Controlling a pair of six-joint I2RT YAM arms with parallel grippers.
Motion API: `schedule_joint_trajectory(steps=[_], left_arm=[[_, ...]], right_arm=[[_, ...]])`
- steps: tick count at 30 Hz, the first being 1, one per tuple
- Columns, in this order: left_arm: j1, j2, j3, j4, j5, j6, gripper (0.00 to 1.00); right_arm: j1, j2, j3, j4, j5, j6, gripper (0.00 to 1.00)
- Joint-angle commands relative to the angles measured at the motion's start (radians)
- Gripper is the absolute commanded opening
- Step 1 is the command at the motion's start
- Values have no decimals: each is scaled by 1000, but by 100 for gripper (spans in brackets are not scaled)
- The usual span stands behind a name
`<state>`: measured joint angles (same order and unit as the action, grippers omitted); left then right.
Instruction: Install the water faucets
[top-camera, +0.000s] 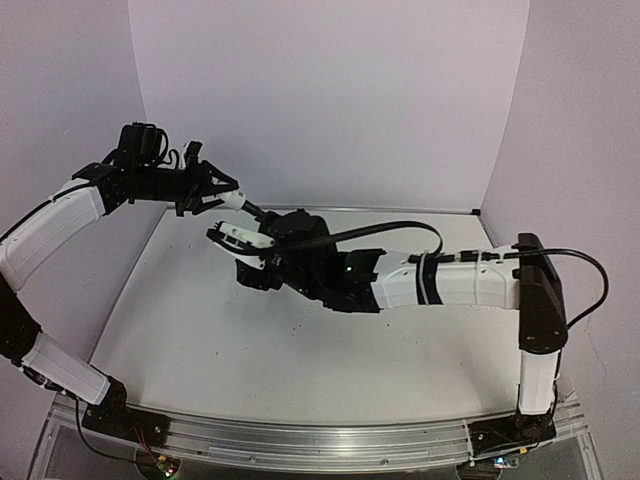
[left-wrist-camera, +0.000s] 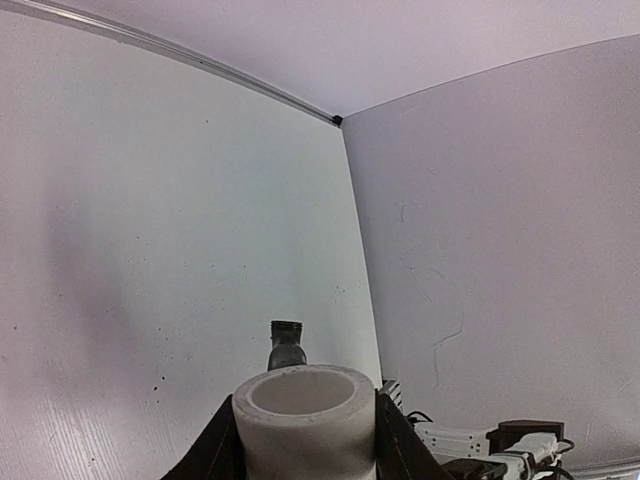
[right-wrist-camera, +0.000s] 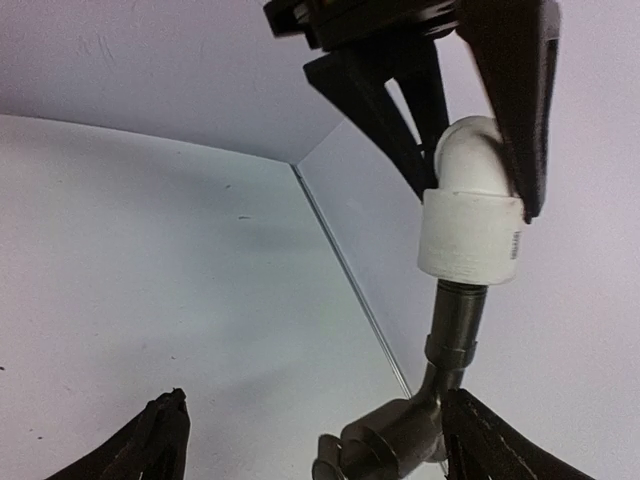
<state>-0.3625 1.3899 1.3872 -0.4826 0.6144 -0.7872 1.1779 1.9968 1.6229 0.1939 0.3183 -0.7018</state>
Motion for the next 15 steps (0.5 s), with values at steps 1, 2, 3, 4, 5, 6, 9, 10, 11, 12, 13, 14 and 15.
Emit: schedule_joint_trajectory(steps=[1,2,3,4,5,6,9,10,11,12,13,14,15], left_arm=[[12,-22,49,46,41,-20,0],[14,-20,46,46,48,-18,0],[15,-17,43,45,56,-15,0],[16,-15,41,45,64,-13,0],[17,-14,40,45,70,-11,0],[17,-13,39,44,79,-11,0],[17,-21,34,44,95,0,0],[17,-23,32,43,96,8,0],[17,-25,28,43,97,12,0],[17,-23,26,41,101,16,0],[17,-20,26,40,112,20,0],[17,-18,25,39,123,24,0],[17,-16,24,38,132,32,0]], right_arm=[[9,73,105,142,240,-147,84],[9,82,107,169,254,-164,84],[8,87,106,184,261,-179,84],[8,93,107,201,267,-196,84],[8,98,110,213,270,-210,83],[8,103,113,215,275,-215,83],[4,109,113,220,282,-221,78],[1,109,111,221,275,-217,75],[-2,110,111,222,265,-213,71],[-6,114,115,222,261,-208,65],[-8,119,118,222,258,-208,61],[-11,123,121,222,256,-208,56],[-14,127,123,222,254,-207,53]])
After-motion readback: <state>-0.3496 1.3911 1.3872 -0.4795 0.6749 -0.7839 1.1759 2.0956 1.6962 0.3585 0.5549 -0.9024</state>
